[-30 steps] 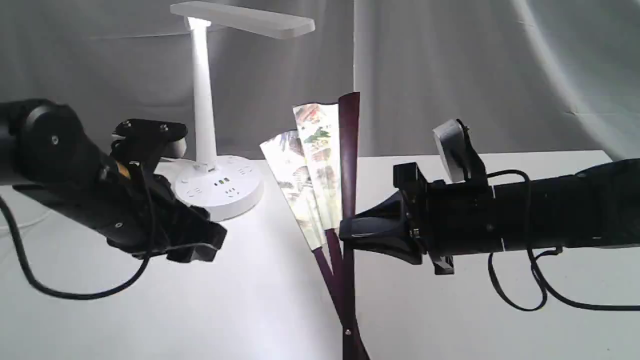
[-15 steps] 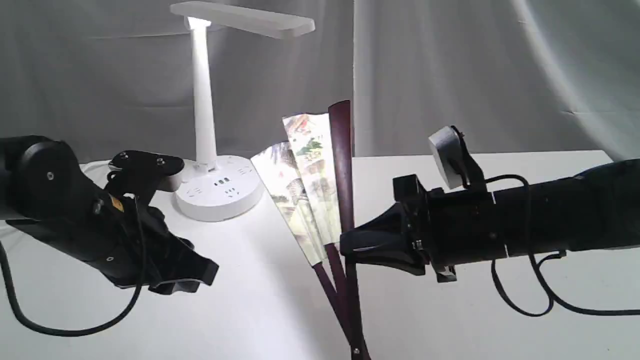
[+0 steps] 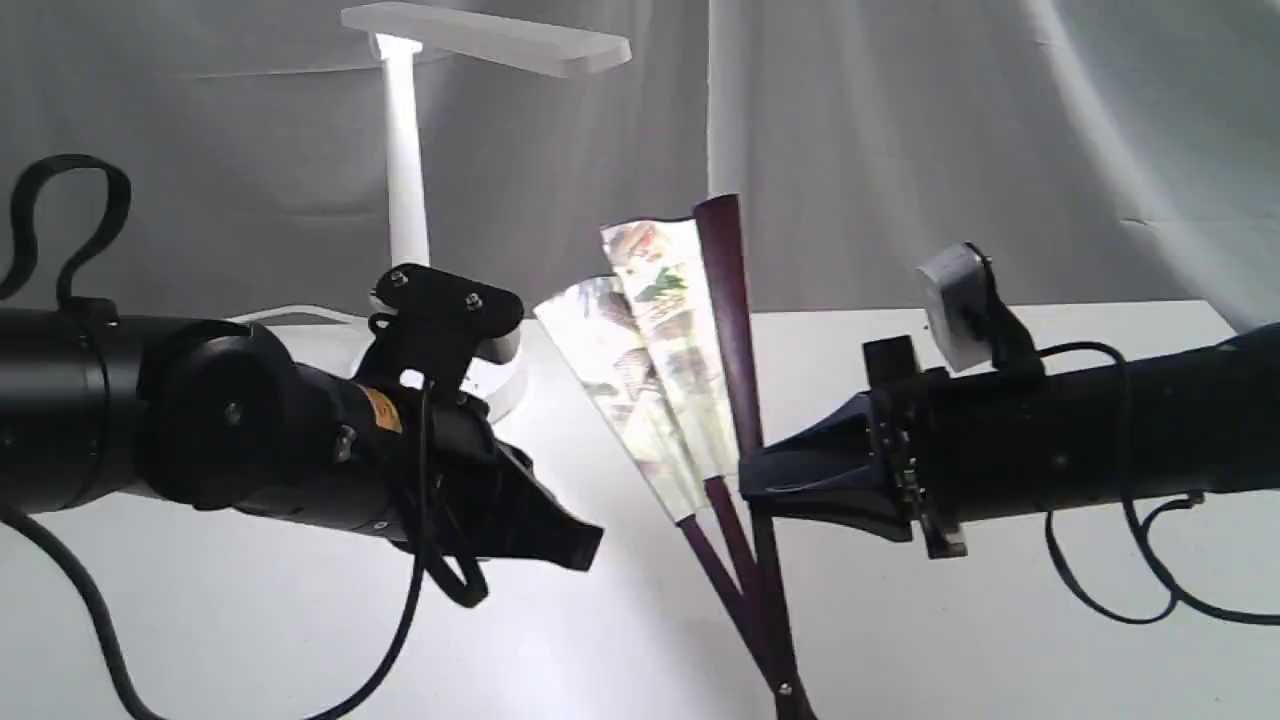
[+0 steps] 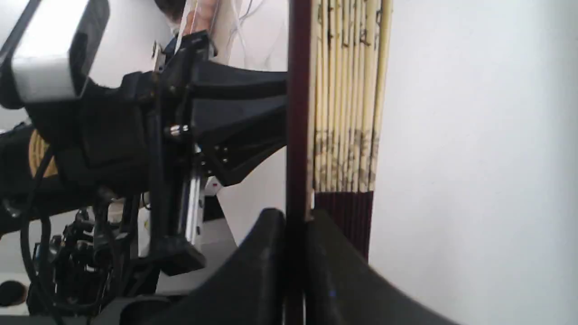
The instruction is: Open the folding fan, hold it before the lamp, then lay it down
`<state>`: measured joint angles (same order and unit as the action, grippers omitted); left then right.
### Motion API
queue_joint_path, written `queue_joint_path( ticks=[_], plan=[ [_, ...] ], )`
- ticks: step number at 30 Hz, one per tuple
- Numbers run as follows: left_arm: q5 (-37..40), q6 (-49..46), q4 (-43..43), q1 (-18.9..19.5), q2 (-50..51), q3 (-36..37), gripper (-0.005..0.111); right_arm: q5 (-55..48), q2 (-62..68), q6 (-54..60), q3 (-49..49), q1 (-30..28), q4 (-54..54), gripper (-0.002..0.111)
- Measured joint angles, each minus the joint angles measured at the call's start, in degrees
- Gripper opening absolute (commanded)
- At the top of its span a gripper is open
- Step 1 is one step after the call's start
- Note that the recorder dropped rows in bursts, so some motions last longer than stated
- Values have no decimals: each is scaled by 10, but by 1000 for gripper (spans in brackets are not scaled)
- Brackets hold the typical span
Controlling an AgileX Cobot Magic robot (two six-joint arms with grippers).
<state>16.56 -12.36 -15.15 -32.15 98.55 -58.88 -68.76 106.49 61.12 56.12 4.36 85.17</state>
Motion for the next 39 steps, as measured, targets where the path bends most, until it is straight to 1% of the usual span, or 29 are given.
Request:
queue_joint_path(
  ticks=[5, 8, 9, 10, 14, 17, 19, 20, 25, 27, 29, 32, 33, 36, 37, 39],
  plan=[
    [-48, 0, -34, -5, 0, 2, 13, 0, 0, -2, 0, -44, -22, 0],
    [-111, 2, -56, -13, 0, 25, 13, -1, 0, -2, 0, -57, -31, 0],
    [-148, 8, -60, -18, 0, 37, 13, -1, 0, -2, 0, -60, -32, 0],
    [-169, 11, -62, -21, 0, 49, 13, -1, 0, -2, 0, -64, -34, 0],
    [-321, 25, -66, -52, 0, 116, 13, -1, 0, -2, 0, -69, -35, 0],
    [-433, 30, -48, -78, 0, 162, 13, -1, 0, -2, 0, -69, -35, 0],
    [-515, 55, -35, -94, 0, 190, 13, -2, 0, -2, 0, -69, -36, 0],
    [-535, 67, -32, -99, 0, 200, 13, -2, 0, -2, 0, -69, -37, 0],
    [-688, 200, -25, -104, 0, 253, 13, -2, 0, -2, 0, -69, -38, 0],
    [-730, 251, -25, -104, 0, 263, 13, -2, 0, -2, 0, -69, -41, 0],
    [-745, 303, -25, -104, 0, 265, 16, -2, 0, -2, 0, -69, -41, 0],
    [-753, 407, -21, -101, 6, 265, 30, -2, 0, -2, 0, -69, -48, 0],
    [-754, 444, -15, -98, 11, 265, 37, -2, 0, -2, 0, -69, -51, 0],
    [-759, 593, 20, -75, 43, 265, 53, -2, 0, -2, 0, -69, -55, 0],
    [-763, 645, 41, -65, 57, 265, 57, -2, 0, -2, 0, -69, -56, 0],
    [-777, 734, 74, -46, 79, 263, 60, -2, 0, -2, 0, -69, -56, 0]
  ],
)
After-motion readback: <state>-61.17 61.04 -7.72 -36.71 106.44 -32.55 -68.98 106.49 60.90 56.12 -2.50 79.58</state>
